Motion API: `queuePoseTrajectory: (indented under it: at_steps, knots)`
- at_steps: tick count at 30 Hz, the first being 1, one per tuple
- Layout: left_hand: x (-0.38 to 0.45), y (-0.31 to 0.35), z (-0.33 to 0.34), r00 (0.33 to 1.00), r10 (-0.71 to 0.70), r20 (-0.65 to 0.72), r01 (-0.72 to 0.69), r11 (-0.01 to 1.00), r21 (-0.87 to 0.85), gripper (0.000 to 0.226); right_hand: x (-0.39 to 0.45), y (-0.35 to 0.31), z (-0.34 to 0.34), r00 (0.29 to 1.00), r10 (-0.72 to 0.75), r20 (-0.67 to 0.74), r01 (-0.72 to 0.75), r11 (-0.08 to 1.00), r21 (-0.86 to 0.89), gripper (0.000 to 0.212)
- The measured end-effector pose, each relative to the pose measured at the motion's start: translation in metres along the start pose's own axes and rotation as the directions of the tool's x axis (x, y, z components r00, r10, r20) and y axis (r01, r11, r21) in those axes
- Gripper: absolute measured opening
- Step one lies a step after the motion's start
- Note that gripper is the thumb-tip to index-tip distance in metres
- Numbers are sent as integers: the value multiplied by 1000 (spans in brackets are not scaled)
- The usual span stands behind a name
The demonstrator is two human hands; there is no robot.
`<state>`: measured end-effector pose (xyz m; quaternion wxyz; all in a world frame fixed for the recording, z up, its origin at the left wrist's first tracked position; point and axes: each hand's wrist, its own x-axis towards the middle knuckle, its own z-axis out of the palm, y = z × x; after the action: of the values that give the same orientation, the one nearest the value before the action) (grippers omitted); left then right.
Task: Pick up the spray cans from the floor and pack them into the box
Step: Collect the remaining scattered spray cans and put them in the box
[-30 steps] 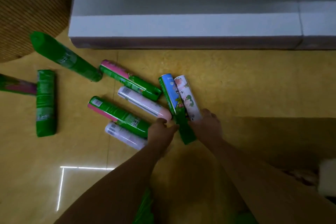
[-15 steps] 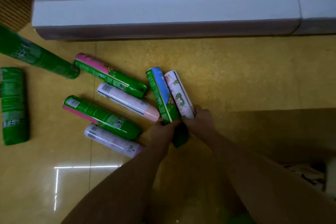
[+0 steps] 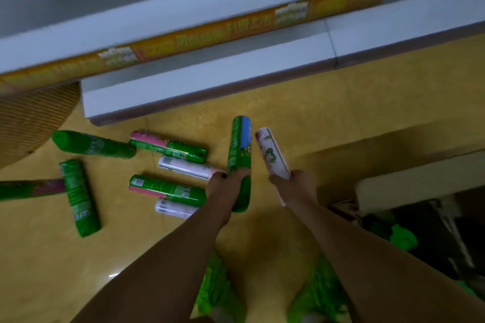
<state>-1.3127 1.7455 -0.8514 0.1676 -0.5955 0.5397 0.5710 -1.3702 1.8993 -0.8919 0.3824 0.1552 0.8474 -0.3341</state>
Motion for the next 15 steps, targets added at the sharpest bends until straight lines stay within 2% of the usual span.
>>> queuePoseTrajectory:
  at_steps: [5, 8, 11, 15]
  knots:
    - [-78, 42, 8, 996, 82, 37, -86, 987, 132, 80, -63, -17, -66, 997, 34, -66, -27, 994, 107, 37]
    - [-126, 64, 17, 987, 134, 84, -150, 959, 241, 84, -98, -21, -108, 993, 53, -109, -38, 990, 134, 39]
    - [-171, 82, 30, 977, 170, 127, -204, 918, 341, 75, -132, -12, -148, 984, 87, -155, -52, 975, 218, 28]
    - [-219, 97, 59, 954, 235, 189, -299, 808, 507, 67, -168, 18, -197, 961, 169, -218, -100, 950, 296, 32]
